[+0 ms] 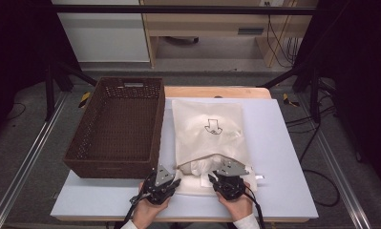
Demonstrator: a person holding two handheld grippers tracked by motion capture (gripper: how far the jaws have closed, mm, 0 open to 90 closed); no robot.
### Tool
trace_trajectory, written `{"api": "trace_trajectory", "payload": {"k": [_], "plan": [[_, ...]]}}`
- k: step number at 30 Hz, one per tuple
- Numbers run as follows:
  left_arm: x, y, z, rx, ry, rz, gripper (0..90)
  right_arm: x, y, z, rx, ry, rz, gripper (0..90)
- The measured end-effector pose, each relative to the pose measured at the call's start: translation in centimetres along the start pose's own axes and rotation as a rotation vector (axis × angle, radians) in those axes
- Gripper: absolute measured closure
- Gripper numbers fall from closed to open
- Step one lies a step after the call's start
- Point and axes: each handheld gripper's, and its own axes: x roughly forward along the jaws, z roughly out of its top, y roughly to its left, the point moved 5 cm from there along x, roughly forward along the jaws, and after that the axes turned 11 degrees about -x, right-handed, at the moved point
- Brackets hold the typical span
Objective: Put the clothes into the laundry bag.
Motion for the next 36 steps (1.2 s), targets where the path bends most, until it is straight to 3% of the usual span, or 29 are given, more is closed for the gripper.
{"api": "trace_trajectory", "payload": {"k": [5,14,19,22,25,28,31,33,36], "plan": [[0.0,0.0,0.0,-0.003,0.003,-0.001,81.7,0.5,-0.3,1.0,-0.011,0.019,-0.013,84.5],[0.0,0.0,0.0,0.003,0.000,0.004,81.7,2.9,-1.2,4.3,-0.004,-0.030,-0.054,85.4],[0.0,-0.1,0.0,0.010,-0.002,0.010,81.7,4.4,-2.1,5.3,0.009,-0.070,-0.131,85.6],[0.0,-0.1,0.0,0.012,0.000,0.014,81.7,5.8,-2.8,5.2,-0.010,-0.079,-0.214,85.7],[0.0,-0.1,0.0,0.014,0.000,0.014,81.7,6.3,-3.3,5.3,0.011,-0.069,-0.233,85.5],[0.0,-0.1,0.0,0.014,0.000,0.015,81.5,6.0,-3.4,5.3,0.029,-0.070,-0.195,82.1],[0.0,-0.1,0.0,0.014,-0.002,0.013,81.4,5.0,-2.8,5.3,0.027,-0.071,-0.151,67.5],[0.0,-0.1,0.0,0.016,-0.002,0.014,81.3,3.6,-2.3,5.4,0.008,-0.083,-0.136,59.9],[0.0,-0.2,0.0,0.017,-0.003,0.015,81.1,0.9,-1.8,5.3,0.000,-0.156,-0.127,54.0]]}}
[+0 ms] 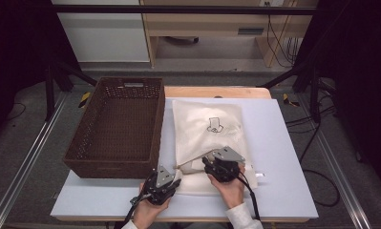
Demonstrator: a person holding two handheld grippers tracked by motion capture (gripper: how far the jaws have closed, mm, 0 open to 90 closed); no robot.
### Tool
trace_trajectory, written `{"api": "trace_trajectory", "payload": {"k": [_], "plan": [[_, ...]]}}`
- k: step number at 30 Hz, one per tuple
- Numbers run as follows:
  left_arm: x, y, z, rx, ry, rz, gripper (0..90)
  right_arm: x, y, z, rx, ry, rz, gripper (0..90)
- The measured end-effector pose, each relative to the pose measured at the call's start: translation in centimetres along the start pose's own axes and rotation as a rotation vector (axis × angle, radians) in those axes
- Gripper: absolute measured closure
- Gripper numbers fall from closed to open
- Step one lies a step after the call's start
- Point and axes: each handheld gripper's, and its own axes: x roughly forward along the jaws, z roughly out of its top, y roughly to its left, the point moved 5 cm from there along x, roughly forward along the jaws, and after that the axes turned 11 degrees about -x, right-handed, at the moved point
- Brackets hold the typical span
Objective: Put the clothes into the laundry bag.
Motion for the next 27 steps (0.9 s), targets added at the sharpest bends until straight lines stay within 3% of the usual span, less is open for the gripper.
{"api": "trace_trajectory", "payload": {"k": [3,6,10,12,15,17,20,24,27], "plan": [[0.0,0.0,0.0,-0.001,0.000,0.000,81.1,-2.5,-0.6,-0.8,0.008,-0.017,-0.022,52.0],[0.0,0.0,0.0,-0.003,-0.001,-0.002,81.1,-3.6,-1.4,-2.2,0.045,0.019,-0.025,52.6],[0.0,0.0,0.0,-0.002,0.000,-0.002,81.0,-2.4,-0.9,-3.2,0.041,0.071,0.021,62.5],[0.0,0.0,0.0,-0.003,0.001,0.000,81.0,-1.3,0.2,-3.2,0.011,0.102,0.060,68.1],[0.0,0.0,0.0,-0.001,0.000,0.000,81.0,0.1,1.5,-2.9,-0.022,0.127,0.077,77.6],[0.0,0.0,0.0,-0.001,0.000,-0.001,81.0,1.0,1.9,-2.8,-0.038,0.158,0.063,85.5],[0.0,0.0,0.0,-0.001,0.000,-0.001,81.0,2.1,1.8,-2.5,-0.042,0.168,0.033,87.4],[0.0,0.0,0.0,0.001,0.001,0.001,81.0,3.5,0.7,-2.2,-0.026,0.179,-0.047,87.8],[0.0,0.0,0.0,0.000,0.000,0.000,81.0,4.5,-0.5,-2.0,0.014,0.182,-0.108,88.0]]}}
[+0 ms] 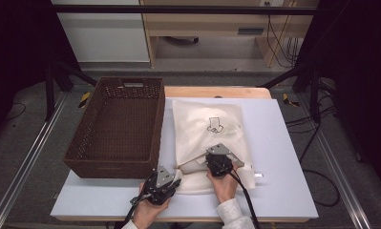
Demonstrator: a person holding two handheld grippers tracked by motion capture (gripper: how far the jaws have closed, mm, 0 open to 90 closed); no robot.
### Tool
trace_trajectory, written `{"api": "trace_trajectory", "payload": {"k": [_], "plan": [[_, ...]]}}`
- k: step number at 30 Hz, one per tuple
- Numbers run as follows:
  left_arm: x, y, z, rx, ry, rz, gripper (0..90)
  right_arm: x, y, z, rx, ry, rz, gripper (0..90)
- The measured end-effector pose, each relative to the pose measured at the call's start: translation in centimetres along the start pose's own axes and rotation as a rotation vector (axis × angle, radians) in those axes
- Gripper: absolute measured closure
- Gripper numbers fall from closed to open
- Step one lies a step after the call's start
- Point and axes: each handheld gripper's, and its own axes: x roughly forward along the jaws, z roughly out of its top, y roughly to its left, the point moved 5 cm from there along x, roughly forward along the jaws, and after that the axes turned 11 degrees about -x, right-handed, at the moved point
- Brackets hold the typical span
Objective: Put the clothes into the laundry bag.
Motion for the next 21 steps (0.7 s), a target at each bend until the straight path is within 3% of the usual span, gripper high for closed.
{"api": "trace_trajectory", "payload": {"k": [4,8,11,15,17,21], "plan": [[0.0,0.0,0.0,0.000,0.000,0.000,80.9,0.5,-0.6,0.2,0.016,0.008,-0.033,87.8],[0.0,0.0,0.0,0.001,0.000,0.000,80.9,-0.6,-0.4,0.0,0.027,-0.039,0.031,82.5],[0.0,0.0,0.0,0.000,-0.001,0.000,80.9,-2.9,-0.5,-0.2,0.015,-0.097,0.090,73.6],[0.0,0.0,0.0,0.000,-0.001,0.000,80.9,-6.6,-0.8,-1.1,0.005,-0.159,0.125,71.8],[0.0,0.0,0.0,-0.002,-0.001,-0.001,80.9,-8.6,-1.5,-1.6,0.009,-0.192,0.114,71.7],[0.0,0.0,0.0,-0.004,-0.001,-0.001,80.9,-11.0,-4.5,-2.7,0.051,-0.227,-0.005,65.5]]}}
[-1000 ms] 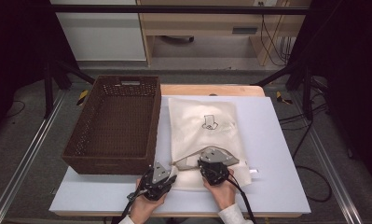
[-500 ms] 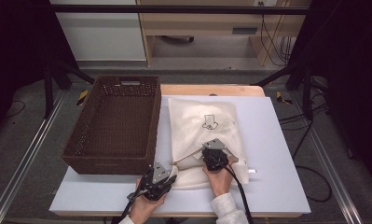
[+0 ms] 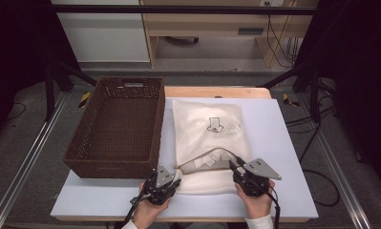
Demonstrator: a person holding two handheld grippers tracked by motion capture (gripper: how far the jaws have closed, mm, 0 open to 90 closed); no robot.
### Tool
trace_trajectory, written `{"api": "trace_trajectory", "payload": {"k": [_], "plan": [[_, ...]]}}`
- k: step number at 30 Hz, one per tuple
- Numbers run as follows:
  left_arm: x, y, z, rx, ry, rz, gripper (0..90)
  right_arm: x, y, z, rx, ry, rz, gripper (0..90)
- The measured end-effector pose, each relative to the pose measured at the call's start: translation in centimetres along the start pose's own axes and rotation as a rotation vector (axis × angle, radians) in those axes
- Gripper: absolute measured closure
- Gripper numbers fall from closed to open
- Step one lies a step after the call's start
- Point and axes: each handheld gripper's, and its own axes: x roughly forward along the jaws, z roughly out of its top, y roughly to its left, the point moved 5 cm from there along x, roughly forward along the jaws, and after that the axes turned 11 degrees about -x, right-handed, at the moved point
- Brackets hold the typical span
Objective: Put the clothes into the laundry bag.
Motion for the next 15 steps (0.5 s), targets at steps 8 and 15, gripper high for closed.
{"api": "trace_trajectory", "payload": {"k": [8,15], "plan": [[0.0,0.1,0.0,-0.005,0.002,-0.006,80.8,1.5,-1.4,-2.0,-0.013,0.077,-0.045,77.0],[-0.4,0.5,0.1,-0.057,-0.013,-0.045,80.3,0.8,-1.8,-3.9,-0.048,0.146,-0.005,89.6]]}}
